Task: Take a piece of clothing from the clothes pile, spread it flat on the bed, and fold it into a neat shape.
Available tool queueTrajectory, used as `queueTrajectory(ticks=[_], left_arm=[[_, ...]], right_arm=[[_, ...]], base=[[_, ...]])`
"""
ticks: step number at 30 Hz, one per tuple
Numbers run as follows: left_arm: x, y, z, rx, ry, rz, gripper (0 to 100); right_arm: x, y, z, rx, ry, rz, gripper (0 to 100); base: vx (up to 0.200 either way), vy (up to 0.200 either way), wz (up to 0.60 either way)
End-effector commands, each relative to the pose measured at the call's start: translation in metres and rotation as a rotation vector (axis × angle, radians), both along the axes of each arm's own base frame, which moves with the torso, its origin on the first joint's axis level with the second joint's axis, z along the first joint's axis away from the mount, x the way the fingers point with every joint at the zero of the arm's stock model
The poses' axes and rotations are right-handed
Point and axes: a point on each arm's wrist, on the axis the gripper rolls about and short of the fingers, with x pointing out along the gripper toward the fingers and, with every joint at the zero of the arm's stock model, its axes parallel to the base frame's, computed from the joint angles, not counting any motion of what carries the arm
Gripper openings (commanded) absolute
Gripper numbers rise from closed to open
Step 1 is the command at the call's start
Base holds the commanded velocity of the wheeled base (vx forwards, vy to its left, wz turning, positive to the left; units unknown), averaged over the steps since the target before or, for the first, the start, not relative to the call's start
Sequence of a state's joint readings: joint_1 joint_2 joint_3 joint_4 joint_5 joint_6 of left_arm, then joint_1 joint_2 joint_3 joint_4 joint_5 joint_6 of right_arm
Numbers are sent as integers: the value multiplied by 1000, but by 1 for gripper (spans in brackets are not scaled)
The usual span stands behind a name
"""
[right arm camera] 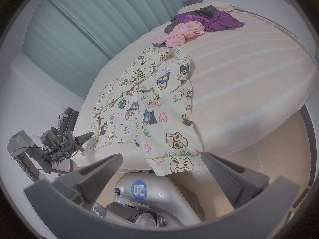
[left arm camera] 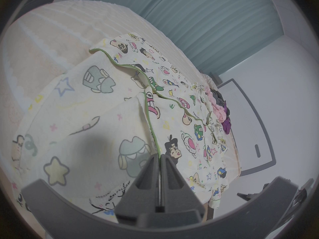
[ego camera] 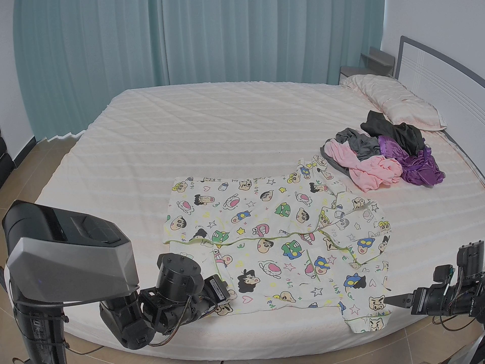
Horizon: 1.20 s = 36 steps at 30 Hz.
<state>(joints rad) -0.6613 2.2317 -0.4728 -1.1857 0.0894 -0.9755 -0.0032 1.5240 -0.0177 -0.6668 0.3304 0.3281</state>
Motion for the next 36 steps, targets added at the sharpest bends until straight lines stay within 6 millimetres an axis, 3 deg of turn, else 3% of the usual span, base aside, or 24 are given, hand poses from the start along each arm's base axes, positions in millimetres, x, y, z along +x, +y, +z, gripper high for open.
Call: queueTrajectory(ticks=[1, 8, 12, 13, 19, 26, 36], left_arm=[[-4, 2, -2, 19, 7, -7, 0], [2, 11, 18, -13, -45, 26, 0], [10, 25, 30, -28, -80, 74, 0], [18, 40, 31, 12, -90, 103, 0], [36, 74, 26, 103, -104, 153, 0], [41, 106, 18, 95, -60, 140, 0], [64, 123, 12, 140, -111, 115, 0]], right_arm=[[-4, 0, -2, 0, 12, 0, 100], [-4, 0, -2, 0, 10, 0, 100], [-4, 0, -2, 0, 10, 0, 100], [-4, 0, -2, 0, 10, 0, 100], [-4, 0, -2, 0, 12, 0, 100], [-4, 0, -2, 0, 15, 0, 100], [-4, 0, -2, 0, 12, 0, 100]], base=[[0, 0, 0], [0, 0, 0], [0, 0, 0], [0, 0, 0], [0, 0, 0], [0, 0, 0], [0, 0, 0]])
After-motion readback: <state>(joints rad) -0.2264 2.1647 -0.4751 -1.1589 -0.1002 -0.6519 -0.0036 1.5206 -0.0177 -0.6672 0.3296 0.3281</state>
